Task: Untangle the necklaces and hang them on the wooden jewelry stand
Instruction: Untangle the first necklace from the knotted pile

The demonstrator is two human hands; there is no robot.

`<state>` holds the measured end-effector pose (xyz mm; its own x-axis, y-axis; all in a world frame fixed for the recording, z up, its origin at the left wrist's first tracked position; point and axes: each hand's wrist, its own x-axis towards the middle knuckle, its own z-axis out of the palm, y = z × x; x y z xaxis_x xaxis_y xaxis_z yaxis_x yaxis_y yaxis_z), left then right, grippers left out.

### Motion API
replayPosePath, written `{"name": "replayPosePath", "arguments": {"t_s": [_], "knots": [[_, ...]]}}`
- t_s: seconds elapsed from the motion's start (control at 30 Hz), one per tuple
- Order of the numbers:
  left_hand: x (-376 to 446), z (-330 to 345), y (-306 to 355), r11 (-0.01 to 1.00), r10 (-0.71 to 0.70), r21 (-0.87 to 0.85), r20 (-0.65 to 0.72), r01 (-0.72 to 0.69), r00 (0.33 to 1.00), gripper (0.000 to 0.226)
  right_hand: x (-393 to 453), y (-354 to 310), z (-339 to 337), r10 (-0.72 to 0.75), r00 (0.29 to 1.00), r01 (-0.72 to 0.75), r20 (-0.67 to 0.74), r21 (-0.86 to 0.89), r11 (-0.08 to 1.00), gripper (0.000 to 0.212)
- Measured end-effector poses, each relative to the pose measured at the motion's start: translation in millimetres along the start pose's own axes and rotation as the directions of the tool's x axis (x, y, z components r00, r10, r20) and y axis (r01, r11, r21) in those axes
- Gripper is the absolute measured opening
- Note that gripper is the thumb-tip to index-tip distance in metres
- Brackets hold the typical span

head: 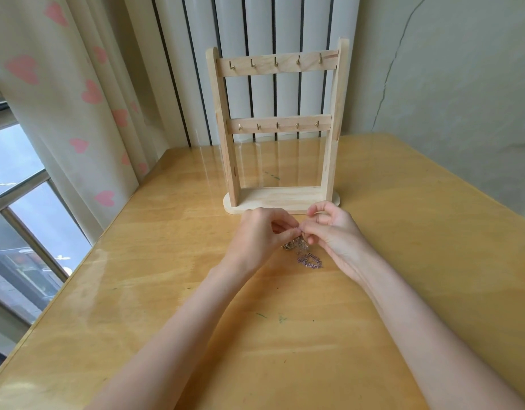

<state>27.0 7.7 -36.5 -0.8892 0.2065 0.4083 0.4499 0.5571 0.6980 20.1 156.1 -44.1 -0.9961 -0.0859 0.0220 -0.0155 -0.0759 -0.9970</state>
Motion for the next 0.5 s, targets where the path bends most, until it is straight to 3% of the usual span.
{"name": "replayPosePath", "arguments": {"t_s": [0.13, 0.27, 0.4, 0.5], "knots": [[-1.7, 1.3, -4.0, 0.994, 0.018, 0.105, 0.024, -0.021, 1.0, 0.009, -0.8, -1.3, 1.4, 0.014, 1.0, -0.014, -0.002, 0.03, 0.999, 0.026], [0.4, 0.5, -4.8, 0.994, 0.035, 0.096, 0.077, -0.042, 0.996, 0.006, -0.1, -1.1, 1.2, 0.05, 0.999, -0.048, -0.02, 0.066, 0.997, 0.027], [2.8, -2.0, -6.7, 0.991, -0.079, -0.095, 0.123, 0.091, 0.989, 0.015, 2.0, -1.3, -0.3, 0.083, 0.996, -0.081, -0.035, 0.048, 0.996, 0.029], [3.1, -4.3, -4.4, 0.93, -0.186, -0.287, 0.175, 0.23, 0.967, 0.018, 2.7, -6.1, -3.7, 0.126, 0.991, -0.129, 0.039, 0.073, 0.989, 0.029]]}}
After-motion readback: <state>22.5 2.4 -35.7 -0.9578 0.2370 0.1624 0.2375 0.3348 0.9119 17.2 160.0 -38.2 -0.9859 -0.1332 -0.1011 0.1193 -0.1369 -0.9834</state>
